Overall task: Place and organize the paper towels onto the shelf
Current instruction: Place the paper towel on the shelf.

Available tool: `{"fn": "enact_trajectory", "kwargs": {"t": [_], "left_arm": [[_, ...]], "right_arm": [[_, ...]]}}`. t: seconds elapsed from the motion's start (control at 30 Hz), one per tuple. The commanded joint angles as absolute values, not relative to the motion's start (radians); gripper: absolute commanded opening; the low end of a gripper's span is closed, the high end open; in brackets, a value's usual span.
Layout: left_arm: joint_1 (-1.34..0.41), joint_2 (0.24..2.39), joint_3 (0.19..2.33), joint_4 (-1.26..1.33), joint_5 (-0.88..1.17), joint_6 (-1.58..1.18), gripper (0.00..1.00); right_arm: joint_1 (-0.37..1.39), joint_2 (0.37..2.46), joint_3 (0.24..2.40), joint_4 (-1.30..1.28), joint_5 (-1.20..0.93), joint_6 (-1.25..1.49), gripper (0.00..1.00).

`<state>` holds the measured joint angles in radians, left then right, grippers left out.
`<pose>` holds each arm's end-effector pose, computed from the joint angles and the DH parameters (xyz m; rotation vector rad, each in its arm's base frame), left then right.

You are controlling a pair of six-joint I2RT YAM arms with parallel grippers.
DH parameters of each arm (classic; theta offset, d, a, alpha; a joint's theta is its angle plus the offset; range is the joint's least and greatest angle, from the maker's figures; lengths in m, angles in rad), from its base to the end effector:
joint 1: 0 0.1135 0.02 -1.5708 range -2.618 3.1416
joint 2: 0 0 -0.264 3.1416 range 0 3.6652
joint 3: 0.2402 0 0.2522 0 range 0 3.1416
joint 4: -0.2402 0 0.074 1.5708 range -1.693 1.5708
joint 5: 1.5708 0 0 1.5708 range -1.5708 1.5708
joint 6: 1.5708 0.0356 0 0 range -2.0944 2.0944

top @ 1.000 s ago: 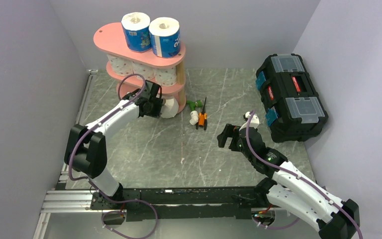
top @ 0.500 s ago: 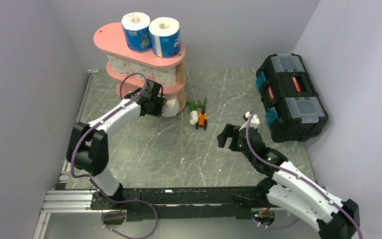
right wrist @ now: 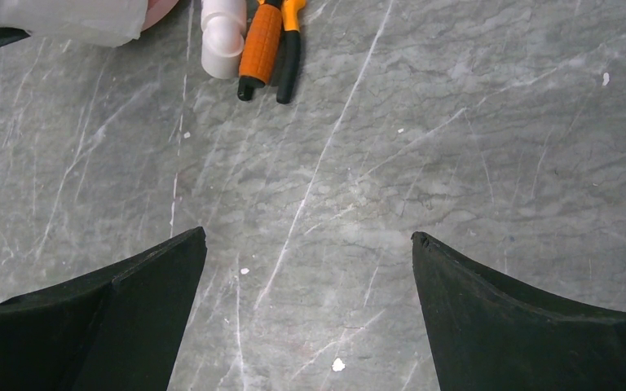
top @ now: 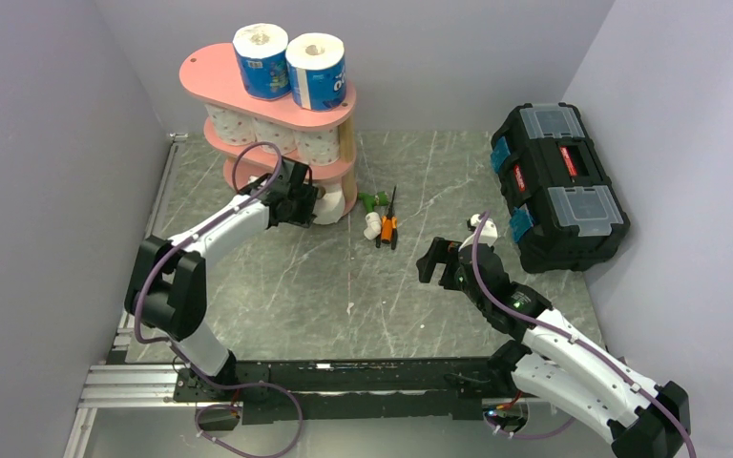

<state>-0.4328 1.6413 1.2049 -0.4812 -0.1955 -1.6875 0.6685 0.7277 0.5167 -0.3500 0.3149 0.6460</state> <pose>0.3226 -0.1414 0.2412 -1.5864 2.0418 -0.6398 0.1373 0.0944 0.2391 0.1626 2.1277 0.4506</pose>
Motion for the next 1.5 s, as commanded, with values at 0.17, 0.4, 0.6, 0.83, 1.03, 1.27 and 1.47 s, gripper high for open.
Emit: {"fn": "enact_trajectory", "kwargs": {"t": [0.17,0.4,0.6,0.83,1.03,1.27,1.47], "left_arm": [[-0.436,1.574,1.183,-0.402,-0.182,-1.672,0.63],[-0.435,1.54,1.152,-0.404,-0.167,-1.652,0.64],[-0.435,1.495,1.138,-0.413,-0.155,-1.603,0.67],[-0.431,1.387,1.107,-0.49,-0.152,-1.531,0.7],[-0.412,1.1,0.964,-0.55,-0.235,-1.371,0.76],[-0.411,0.761,0.85,-0.67,-0.357,-1.043,0.87],[-0.411,0.397,0.575,-0.569,-0.313,-0.971,0.83]], "right_arm": [[0.667,0.72,0.543,-0.328,0.32,0.647,1.0],[0.667,0.712,0.545,-0.333,0.319,0.649,1.0],[0.667,0.713,0.557,-0.331,0.312,0.643,1.0],[0.667,0.708,0.578,-0.328,0.298,0.64,1.0],[0.667,0.709,0.575,-0.226,0.244,0.639,1.0],[0.67,0.858,0.565,0.06,0.185,0.682,1.0],[0.673,1.097,0.643,0.207,0.194,0.687,0.86]]}}
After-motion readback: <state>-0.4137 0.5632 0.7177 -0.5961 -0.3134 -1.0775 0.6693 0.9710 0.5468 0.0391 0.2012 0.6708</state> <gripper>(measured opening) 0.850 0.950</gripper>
